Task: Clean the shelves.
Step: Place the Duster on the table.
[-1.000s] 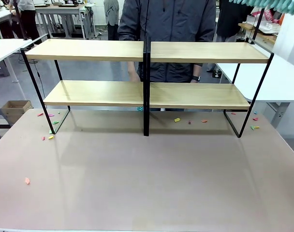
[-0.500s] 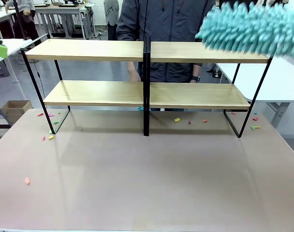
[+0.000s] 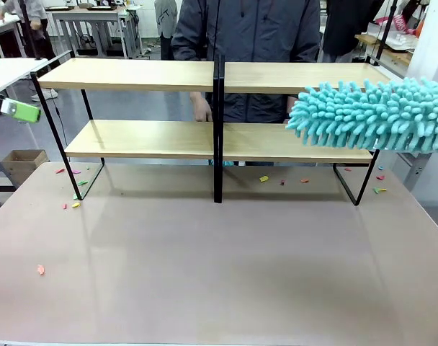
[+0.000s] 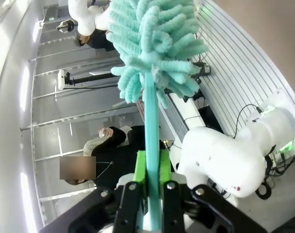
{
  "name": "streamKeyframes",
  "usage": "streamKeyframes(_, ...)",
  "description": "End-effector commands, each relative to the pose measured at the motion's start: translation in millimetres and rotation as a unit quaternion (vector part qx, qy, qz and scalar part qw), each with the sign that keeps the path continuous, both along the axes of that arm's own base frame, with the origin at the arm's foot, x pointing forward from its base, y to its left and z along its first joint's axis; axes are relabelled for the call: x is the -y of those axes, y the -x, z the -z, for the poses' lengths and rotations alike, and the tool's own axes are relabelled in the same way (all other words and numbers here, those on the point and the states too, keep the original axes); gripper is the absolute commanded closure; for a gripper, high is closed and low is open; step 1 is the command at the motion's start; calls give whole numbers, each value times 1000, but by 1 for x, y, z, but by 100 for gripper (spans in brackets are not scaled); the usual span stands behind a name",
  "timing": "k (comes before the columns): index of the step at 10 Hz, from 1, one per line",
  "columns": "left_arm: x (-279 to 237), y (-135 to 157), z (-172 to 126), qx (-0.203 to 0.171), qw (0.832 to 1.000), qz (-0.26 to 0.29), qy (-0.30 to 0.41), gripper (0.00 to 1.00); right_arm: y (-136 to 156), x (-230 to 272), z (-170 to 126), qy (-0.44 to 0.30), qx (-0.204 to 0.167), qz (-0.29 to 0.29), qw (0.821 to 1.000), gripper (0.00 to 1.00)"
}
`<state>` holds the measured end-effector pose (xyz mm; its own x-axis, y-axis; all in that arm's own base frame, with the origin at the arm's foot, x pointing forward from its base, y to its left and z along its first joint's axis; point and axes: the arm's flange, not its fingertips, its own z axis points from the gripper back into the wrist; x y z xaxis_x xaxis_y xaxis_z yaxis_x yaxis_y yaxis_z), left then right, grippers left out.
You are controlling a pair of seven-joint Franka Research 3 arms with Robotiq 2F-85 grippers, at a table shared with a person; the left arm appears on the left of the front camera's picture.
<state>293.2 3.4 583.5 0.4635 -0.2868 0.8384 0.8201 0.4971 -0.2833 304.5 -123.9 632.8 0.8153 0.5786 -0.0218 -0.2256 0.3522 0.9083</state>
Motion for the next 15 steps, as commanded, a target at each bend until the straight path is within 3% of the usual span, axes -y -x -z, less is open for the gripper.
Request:
streamKeyframes(1, 3, -5, 11, -21, 1000, 11, 12, 0, -9, -1, -7, -3, 11, 5, 1000, 88)
streamKeyframes(2, -6, -1, 21, -104, 991, 54, 59, 0, 0, 0, 0, 0, 0, 0, 1000, 88)
streamKeyframes(3, -7, -2, 63, -188, 979, 45, 71, 0, -5, -1, 27, 2, -21, -9, 1000, 88)
streamKeyframes(4, -18, -3, 108, -244, 965, 38, 88, 0, -7, -4, 52, 2, -31, -19, 999, 88)
streamKeyframes(5, -28, -3, 146, -273, 959, -12, 74, 0, -6, -8, 78, 7, -46, -25, 999, 88)
streamKeyframes(7, -33, -1, 186, -287, 954, -41, 72, 0, 3, -21, 143, -10, -134, -34, 990, 88)
streamKeyframes(8, -30, -3, 192, -293, 950, -31, 101, 0, 3, -24, 158, -17, -142, -24, 989, 88)
streamKeyframes(10, -26, -11, 210, -306, 943, -37, 123, 0, -5, -22, 187, 17, -132, 19, 991, 88)
streamKeyframes(13, -22, -21, 223, -319, 937, -65, 126, 0, -25, -22, 213, 42, -113, 32, 992, 88)
streamKeyframes(14, -47, -64, 202, -324, 937, -47, 121, 0, -30, -20, 217, 50, -106, 34, 992, 88)
streamKeyframes(15, -47, -64, 202, -324, 937, -47, 121, 0, -35, -17, 219, 57, -94, 41, 993, 88)
